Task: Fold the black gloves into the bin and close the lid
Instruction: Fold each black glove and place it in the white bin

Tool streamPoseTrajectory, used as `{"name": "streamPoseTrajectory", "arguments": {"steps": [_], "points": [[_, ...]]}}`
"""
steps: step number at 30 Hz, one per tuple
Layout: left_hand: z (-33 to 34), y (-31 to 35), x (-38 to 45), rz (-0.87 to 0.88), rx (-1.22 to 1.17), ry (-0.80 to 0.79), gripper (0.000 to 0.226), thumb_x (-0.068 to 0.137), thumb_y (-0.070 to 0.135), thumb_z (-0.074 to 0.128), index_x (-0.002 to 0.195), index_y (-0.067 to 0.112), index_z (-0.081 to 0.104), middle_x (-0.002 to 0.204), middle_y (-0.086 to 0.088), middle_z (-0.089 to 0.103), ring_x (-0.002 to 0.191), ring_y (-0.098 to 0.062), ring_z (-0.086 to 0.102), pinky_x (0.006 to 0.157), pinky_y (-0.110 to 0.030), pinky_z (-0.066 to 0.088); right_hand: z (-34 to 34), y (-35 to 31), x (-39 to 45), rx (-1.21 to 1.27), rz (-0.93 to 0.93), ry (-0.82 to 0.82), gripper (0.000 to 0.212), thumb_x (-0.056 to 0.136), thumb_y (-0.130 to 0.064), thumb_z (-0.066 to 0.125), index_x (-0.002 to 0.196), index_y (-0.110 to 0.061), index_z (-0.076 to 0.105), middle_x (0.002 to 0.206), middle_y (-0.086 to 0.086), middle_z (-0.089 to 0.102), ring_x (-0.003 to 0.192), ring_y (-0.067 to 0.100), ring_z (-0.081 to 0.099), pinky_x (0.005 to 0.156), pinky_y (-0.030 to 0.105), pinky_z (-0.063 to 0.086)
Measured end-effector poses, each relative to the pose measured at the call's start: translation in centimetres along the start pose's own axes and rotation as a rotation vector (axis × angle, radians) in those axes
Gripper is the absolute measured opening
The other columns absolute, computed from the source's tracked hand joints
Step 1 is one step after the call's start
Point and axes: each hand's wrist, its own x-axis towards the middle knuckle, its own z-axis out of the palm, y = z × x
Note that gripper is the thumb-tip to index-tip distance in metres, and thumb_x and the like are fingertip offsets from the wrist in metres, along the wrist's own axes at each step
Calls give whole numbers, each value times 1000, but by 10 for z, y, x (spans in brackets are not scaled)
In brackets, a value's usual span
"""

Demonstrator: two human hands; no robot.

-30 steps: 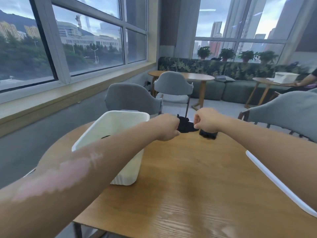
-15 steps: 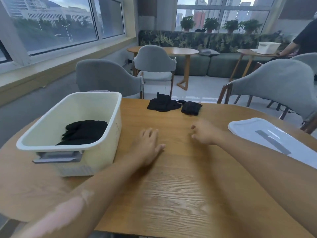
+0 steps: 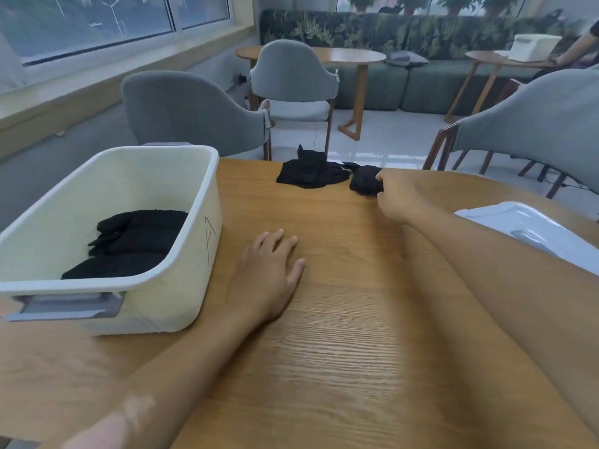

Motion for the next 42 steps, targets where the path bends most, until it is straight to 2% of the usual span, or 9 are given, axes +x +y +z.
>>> {"name": "streamPoseTrajectory", "arguments": {"steps": [7,12,18,24,30,32,36,39,42], "points": [[-3,2,-2,-8,0,2,58,102,58,33,155,34,34,163,7,27,152,-15,16,123,-38,17,9,2,21,-55,17,-27,31,100,-23,57,129,-13,55,121,11,58,99,29,60,81,42,55],[-2,2,-1,-7,-10,3,59,101,59,33,155,34,34,163,8,26,152,-15,16,124,-40,18,16,8,16,-77,1,49,19,100,-18,53,115,-15,63,106,6,59,88,24,58,76,41,56],[-3,1,0,-8,-1,-2,60,101,60,33,155,35,33,163,9,26,152,-15,16,123,-39,18,6,15,13,116,106,70,12,97,-22,63,94,-15,71,95,6,68,85,22,63,71,36,52],[-5,2,0,-17,-7,-6,59,101,60,34,155,36,32,164,9,25,152,-14,15,123,-38,17,-39,13,24,288,168,211,13,95,-23,61,91,-15,71,99,3,70,86,20,62,69,29,44],[-4,2,-2,-16,-32,15,59,101,59,36,154,34,36,162,8,29,151,-14,19,123,-38,20,-106,-14,13,408,42,360,20,93,-27,51,99,-9,59,95,9,66,85,26,58,67,34,47],[-3,2,-2,-13,-37,28,58,101,58,37,153,33,38,162,7,30,151,-15,20,123,-38,21,-127,-25,5,507,-4,370,24,92,-28,48,97,-7,58,94,12,68,86,27,65,72,42,55],[-1,1,-2,-15,-37,37,58,100,58,37,153,34,39,161,8,32,150,-15,21,122,-37,21,-159,-53,-23,942,-63,206,14,94,-14,43,91,-5,53,93,24,71,80,33,71,76,51,61],[-1,-1,-2,-23,-66,43,58,100,59,38,152,33,39,161,9,32,150,-14,21,123,-38,21,-175,-66,-53,1337,-120,-111,17,97,-14,37,98,-6,51,89,18,70,80,36,59,79,43,59],[-1,1,-2,-20,-79,45,58,100,58,40,152,31,40,160,8,33,150,-14,22,123,-37,21,-175,-66,-71,1461,-183,-356,23,96,-13,35,102,-3,55,105,18,66,93,41,59,85,42,58]]}}
